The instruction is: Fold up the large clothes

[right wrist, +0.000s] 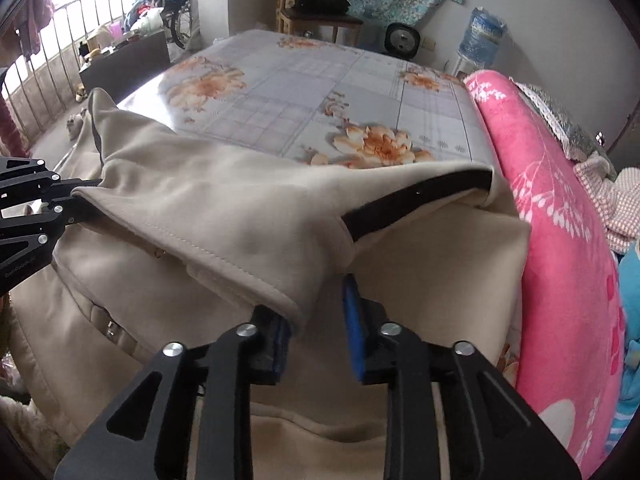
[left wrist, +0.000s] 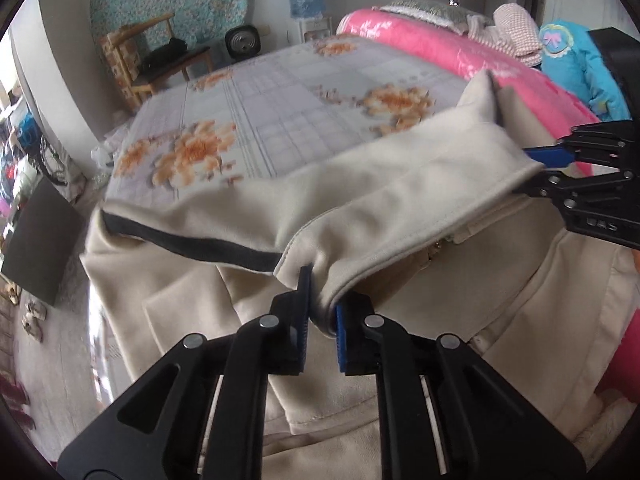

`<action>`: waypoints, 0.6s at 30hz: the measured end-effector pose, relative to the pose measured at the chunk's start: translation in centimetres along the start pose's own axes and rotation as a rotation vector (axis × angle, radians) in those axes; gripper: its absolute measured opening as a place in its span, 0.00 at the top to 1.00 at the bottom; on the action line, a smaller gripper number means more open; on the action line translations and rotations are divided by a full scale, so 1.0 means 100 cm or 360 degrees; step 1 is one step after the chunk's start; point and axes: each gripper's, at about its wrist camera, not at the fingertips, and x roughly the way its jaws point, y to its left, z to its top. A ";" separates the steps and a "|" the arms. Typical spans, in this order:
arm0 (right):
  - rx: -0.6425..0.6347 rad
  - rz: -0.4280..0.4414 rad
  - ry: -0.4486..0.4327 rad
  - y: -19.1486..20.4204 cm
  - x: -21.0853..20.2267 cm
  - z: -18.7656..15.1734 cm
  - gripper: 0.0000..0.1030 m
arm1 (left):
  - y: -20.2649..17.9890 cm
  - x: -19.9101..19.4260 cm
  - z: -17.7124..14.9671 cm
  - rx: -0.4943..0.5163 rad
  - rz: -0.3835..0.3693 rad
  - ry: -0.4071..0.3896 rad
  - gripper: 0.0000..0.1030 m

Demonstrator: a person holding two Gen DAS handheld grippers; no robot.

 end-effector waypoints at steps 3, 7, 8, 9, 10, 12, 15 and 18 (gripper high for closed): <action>0.0017 0.0064 -0.0041 -0.005 -0.026 -0.006 0.50 | 0.004 0.003 -0.007 -0.0039 -0.0029 0.0001 0.87; -0.0072 0.0183 -0.0149 -0.004 -0.073 -0.002 0.48 | 0.008 0.002 -0.009 -0.0070 -0.0054 -0.0029 0.85; -0.0090 0.0190 -0.0194 -0.003 -0.084 0.001 0.48 | 0.009 0.003 -0.007 -0.0080 -0.0057 -0.0031 0.85; -0.0095 0.0197 -0.0226 -0.003 -0.090 0.005 0.48 | 0.009 0.004 -0.006 -0.0086 -0.0056 -0.0031 0.85; -0.0078 0.0213 -0.0270 -0.003 -0.096 0.010 0.48 | 0.009 0.005 -0.006 -0.0090 -0.0059 -0.0031 0.85; -0.0017 0.0262 -0.0321 -0.005 -0.096 0.022 0.48 | 0.009 0.008 -0.005 -0.0102 -0.0061 -0.0031 0.85; 0.0057 0.0347 -0.0315 -0.001 -0.071 0.037 0.50 | 0.010 0.007 -0.007 -0.0132 -0.0086 -0.0036 0.85; 0.0044 0.0402 -0.0230 0.012 -0.037 0.039 0.56 | 0.014 -0.006 -0.012 -0.0156 -0.0163 -0.0070 0.83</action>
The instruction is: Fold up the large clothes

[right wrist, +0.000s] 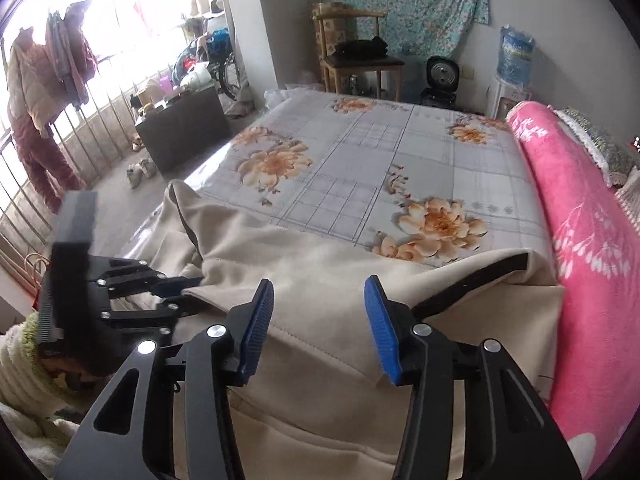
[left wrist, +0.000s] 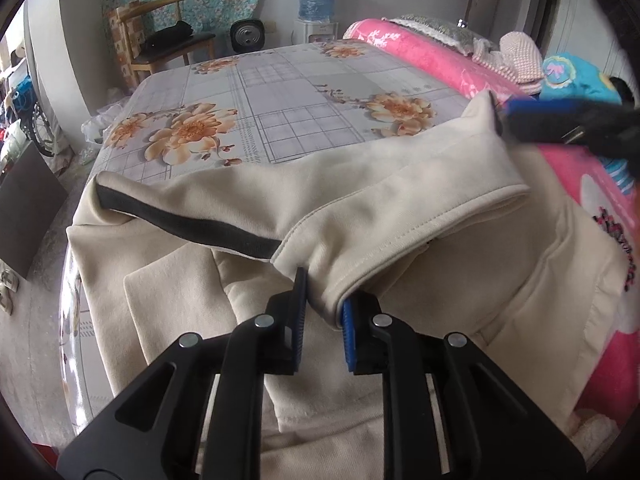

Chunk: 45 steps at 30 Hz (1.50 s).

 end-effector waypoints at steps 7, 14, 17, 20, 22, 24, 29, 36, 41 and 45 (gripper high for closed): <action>-0.0064 -0.0121 0.0201 -0.004 0.057 -0.034 0.62 | 0.012 -0.053 0.002 -0.0092 -0.0286 -0.0197 0.80; 0.0067 -0.0068 0.0152 -0.015 0.041 -0.029 0.62 | 0.018 0.002 0.047 -0.0253 -0.0303 -0.0092 0.80; 0.0361 0.0004 0.0052 -0.054 0.017 -0.026 0.53 | 0.023 0.028 0.040 -0.0284 -0.0237 -0.0008 0.81; 0.0617 0.0002 0.0043 -0.097 0.013 -0.025 0.53 | 0.026 0.031 0.037 -0.0325 -0.0245 -0.0038 0.81; 0.0732 0.0064 0.0068 -0.117 0.024 -0.021 0.53 | 0.028 0.035 0.039 -0.0346 -0.0222 -0.0051 0.81; 0.0811 0.0118 0.0103 -0.129 0.041 -0.015 0.53 | 0.031 0.039 0.039 -0.0378 -0.0223 -0.0056 0.81; 0.0863 0.0096 0.0136 -0.143 0.077 0.001 0.82 | 0.034 0.048 0.045 -0.0407 -0.0219 -0.0089 0.81; 0.0821 -0.0075 0.0190 -0.144 0.086 0.007 0.82 | 0.036 0.051 0.047 -0.0387 -0.0232 -0.0109 0.81; 0.0555 -0.0240 0.0034 -0.095 0.029 0.014 0.74 | 0.036 0.046 0.043 -0.0329 -0.0244 -0.0110 0.81; 0.0329 -0.0150 0.0027 -0.055 0.035 0.027 0.69 | 0.038 0.044 0.045 -0.0344 -0.0261 -0.0114 0.81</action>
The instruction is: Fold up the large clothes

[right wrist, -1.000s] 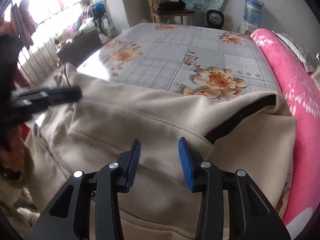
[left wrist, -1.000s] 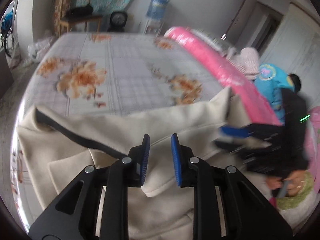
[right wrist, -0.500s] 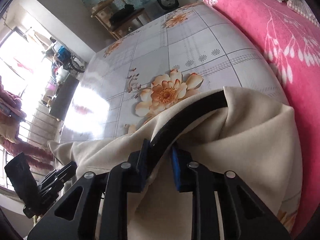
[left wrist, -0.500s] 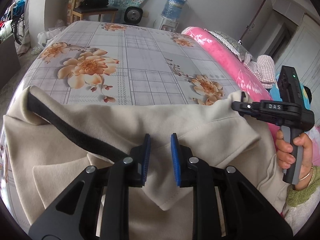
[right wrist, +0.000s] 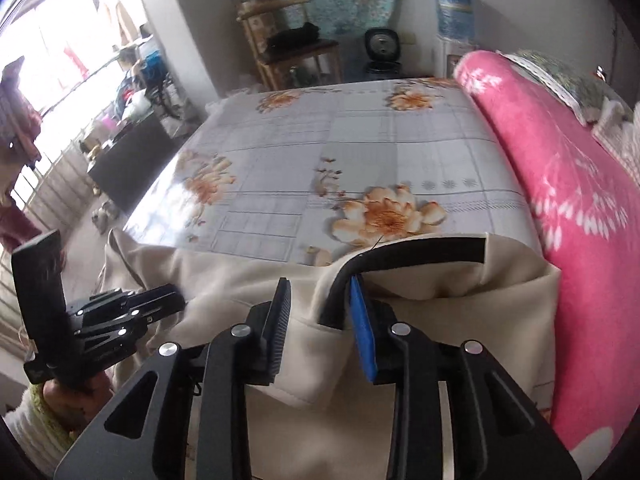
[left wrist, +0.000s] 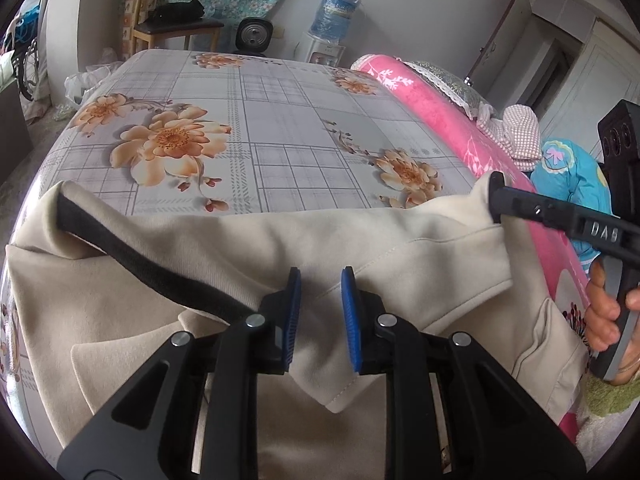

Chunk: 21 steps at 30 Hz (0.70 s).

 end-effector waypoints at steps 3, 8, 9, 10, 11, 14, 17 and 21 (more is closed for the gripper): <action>-0.0078 -0.0135 -0.0026 0.011 -0.001 0.001 0.69 | -0.001 -0.003 0.000 0.0018 0.0038 -0.0007 0.81; 0.0030 -0.0495 -0.0078 -0.023 -0.026 0.000 0.68 | 0.000 -0.002 -0.001 0.0072 0.0086 -0.0007 0.81; 0.0091 -0.0514 -0.0074 -0.034 -0.030 -0.001 0.68 | 0.000 -0.001 -0.001 0.0080 0.0090 -0.0008 0.81; 0.0174 -0.0454 -0.0085 -0.045 -0.036 -0.003 0.68 | -0.001 0.000 -0.001 0.0087 0.0094 -0.0011 0.81; 0.0212 -0.0351 -0.0102 -0.048 -0.041 -0.003 0.68 | -0.001 0.001 -0.001 0.0093 0.0095 -0.0013 0.81; 0.0096 -0.0017 -0.0107 -0.019 -0.037 -0.002 0.68 | 0.001 0.002 -0.001 0.0073 0.0089 -0.0013 0.81; -0.0085 0.0248 -0.0019 0.028 -0.013 -0.003 0.68 | 0.001 0.003 0.000 0.0078 0.0098 -0.0016 0.81; -0.0163 0.0315 0.0176 0.055 0.041 -0.010 0.70 | 0.002 0.005 0.002 0.0085 0.0109 -0.0013 0.81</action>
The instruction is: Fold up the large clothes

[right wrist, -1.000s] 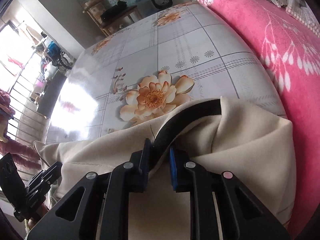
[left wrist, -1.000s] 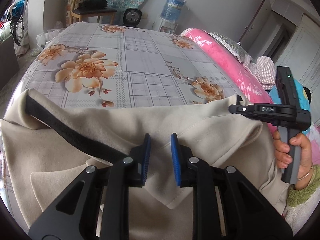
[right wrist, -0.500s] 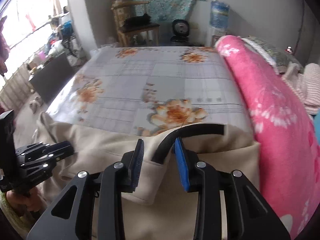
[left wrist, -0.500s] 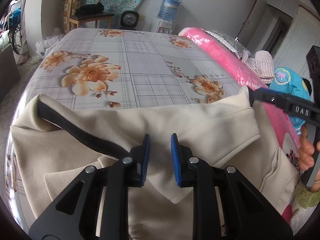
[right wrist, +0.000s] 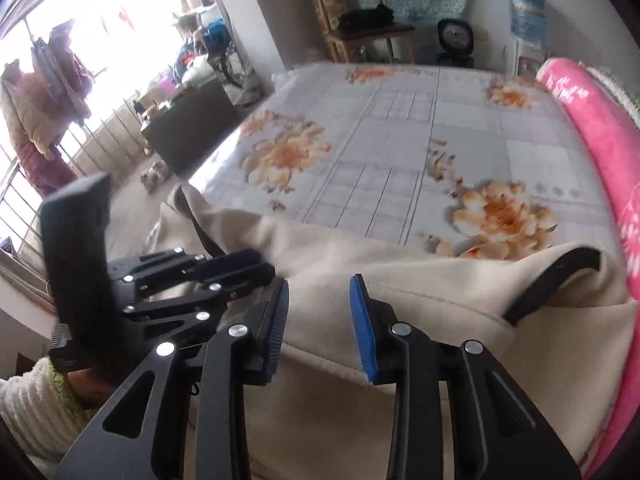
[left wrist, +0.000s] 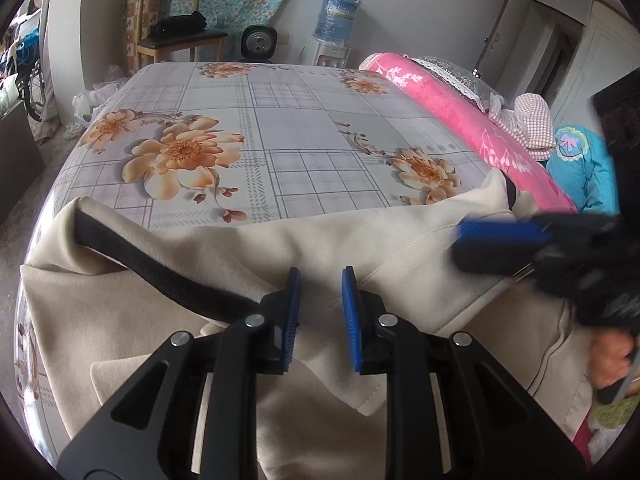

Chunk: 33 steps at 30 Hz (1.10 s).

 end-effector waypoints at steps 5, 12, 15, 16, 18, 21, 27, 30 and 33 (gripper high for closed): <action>0.0028 -0.0047 0.0093 -0.014 0.022 -0.001 0.71 | 0.002 -0.017 0.005 -0.0027 -0.0037 -0.0054 0.81; 0.0253 0.0096 0.0073 -0.033 0.003 0.005 0.73 | -0.014 -0.037 -0.004 0.0071 -0.0131 -0.0047 0.80; 0.0182 0.0057 -0.0050 -0.028 -0.026 0.005 0.72 | -0.018 -0.045 -0.010 0.0104 -0.0151 -0.0047 0.72; 0.0119 0.0036 -0.0093 -0.023 -0.037 0.002 0.71 | -0.019 -0.049 -0.012 0.0122 -0.0158 -0.0061 0.66; 0.0023 -0.0010 -0.0143 -0.017 -0.050 -0.003 0.67 | -0.021 -0.054 -0.014 0.0146 -0.0142 -0.0075 0.62; -0.0046 -0.0124 -0.0127 -0.014 -0.053 -0.005 0.66 | -0.026 -0.055 -0.016 0.0200 -0.0108 -0.0085 0.60; -0.0151 -0.0191 -0.0072 -0.005 -0.043 -0.020 0.52 | -0.044 -0.042 -0.024 0.0466 0.0157 -0.0008 0.48; -0.0180 -0.0207 -0.0077 0.000 -0.043 -0.032 0.52 | -0.048 -0.034 -0.023 0.0534 0.0247 -0.0002 0.49; -0.0160 -0.0221 -0.0096 0.001 -0.044 -0.040 0.52 | -0.046 -0.034 -0.016 0.0495 0.0181 -0.0006 0.71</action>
